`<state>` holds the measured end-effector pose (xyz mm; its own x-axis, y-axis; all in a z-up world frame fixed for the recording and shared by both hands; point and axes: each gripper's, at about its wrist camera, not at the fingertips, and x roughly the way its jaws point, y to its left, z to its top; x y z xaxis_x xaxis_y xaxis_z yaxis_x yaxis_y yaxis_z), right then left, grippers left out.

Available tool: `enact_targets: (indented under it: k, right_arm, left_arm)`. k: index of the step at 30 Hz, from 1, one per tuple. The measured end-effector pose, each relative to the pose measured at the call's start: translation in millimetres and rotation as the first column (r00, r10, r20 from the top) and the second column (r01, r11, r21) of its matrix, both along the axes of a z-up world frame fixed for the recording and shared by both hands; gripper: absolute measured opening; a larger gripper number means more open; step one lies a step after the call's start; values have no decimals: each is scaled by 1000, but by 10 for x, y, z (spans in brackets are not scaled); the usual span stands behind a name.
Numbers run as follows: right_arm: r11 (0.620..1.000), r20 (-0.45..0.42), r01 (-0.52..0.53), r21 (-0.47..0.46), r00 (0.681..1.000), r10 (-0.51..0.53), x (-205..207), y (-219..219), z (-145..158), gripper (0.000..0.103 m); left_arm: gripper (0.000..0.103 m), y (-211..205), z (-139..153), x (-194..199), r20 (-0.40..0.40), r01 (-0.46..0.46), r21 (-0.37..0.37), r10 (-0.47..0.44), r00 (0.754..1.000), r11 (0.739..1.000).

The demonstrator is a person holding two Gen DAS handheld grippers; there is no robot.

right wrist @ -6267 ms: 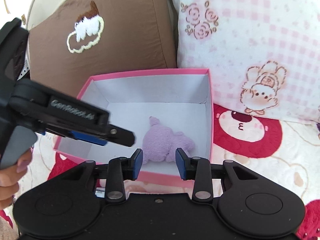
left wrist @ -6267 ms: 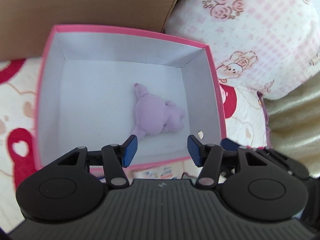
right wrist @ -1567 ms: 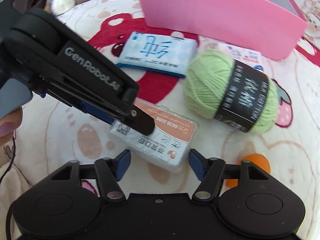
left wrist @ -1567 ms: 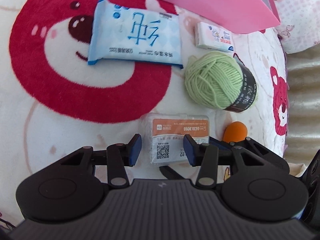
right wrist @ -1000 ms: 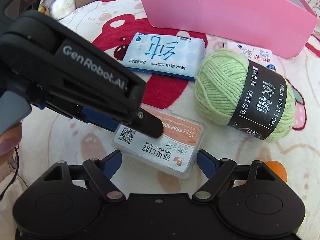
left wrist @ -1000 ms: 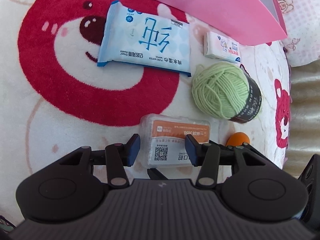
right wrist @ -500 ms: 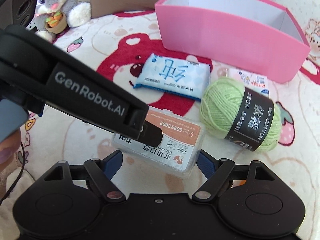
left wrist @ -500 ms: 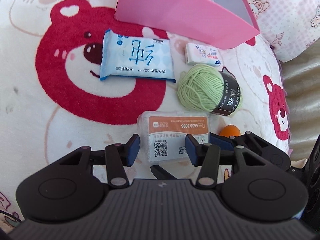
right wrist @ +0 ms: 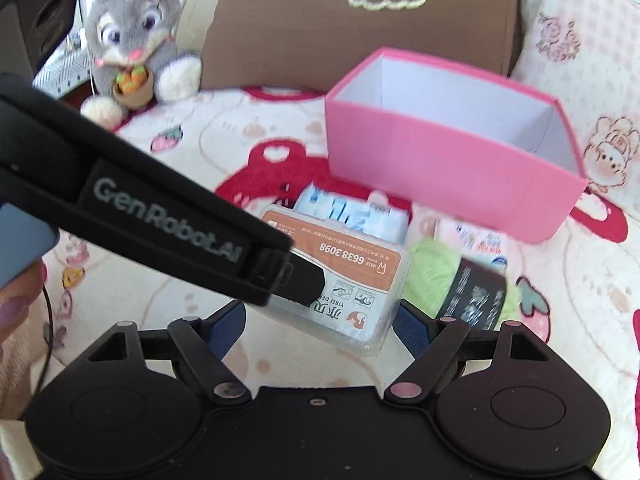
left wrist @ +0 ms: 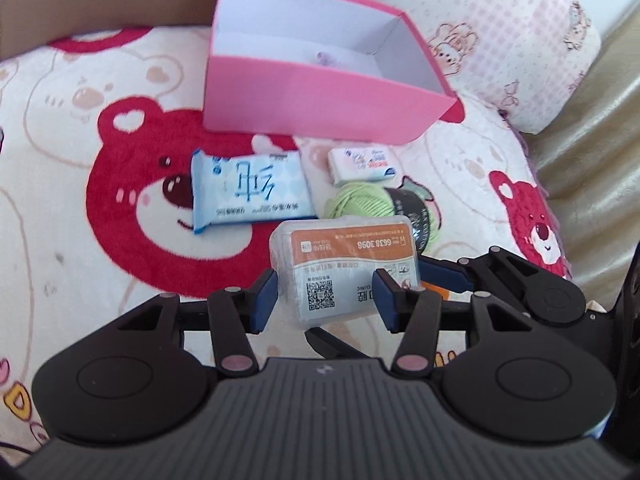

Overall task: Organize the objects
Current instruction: 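Lift the clear plastic box with the left gripper toward the pink box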

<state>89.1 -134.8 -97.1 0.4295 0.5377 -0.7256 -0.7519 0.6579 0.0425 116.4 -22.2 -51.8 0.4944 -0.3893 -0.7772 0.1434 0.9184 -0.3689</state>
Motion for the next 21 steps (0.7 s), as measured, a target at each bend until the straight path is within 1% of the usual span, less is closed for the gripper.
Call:
enact_targets:
  k: [3, 6, 12, 17, 21]
  right_arm:
    - [999, 11, 14, 35, 1000, -14, 9, -93, 104, 84]
    - [999, 25, 18, 47, 1000, -19, 8, -140, 184, 84]
    - [998, 11, 32, 50, 999, -33, 3, -158, 421, 84]
    - [999, 51, 21, 44, 998, -23, 69, -82, 631, 84]
    - [997, 60, 1, 80, 998, -6, 172, -30, 852, 84]
  left_arm:
    - [50, -9, 94, -5, 25, 20, -16, -20, 999, 1000]
    - [50, -17, 167, -10, 38, 35, -26, -34, 999, 999]
    - [50, 10, 330, 61, 31, 38, -39, -36, 999, 999]
    - [50, 66, 577, 151, 43, 53, -46, -51, 998, 998]
    - [50, 165, 790, 266, 57, 53, -50, -51, 997, 997]
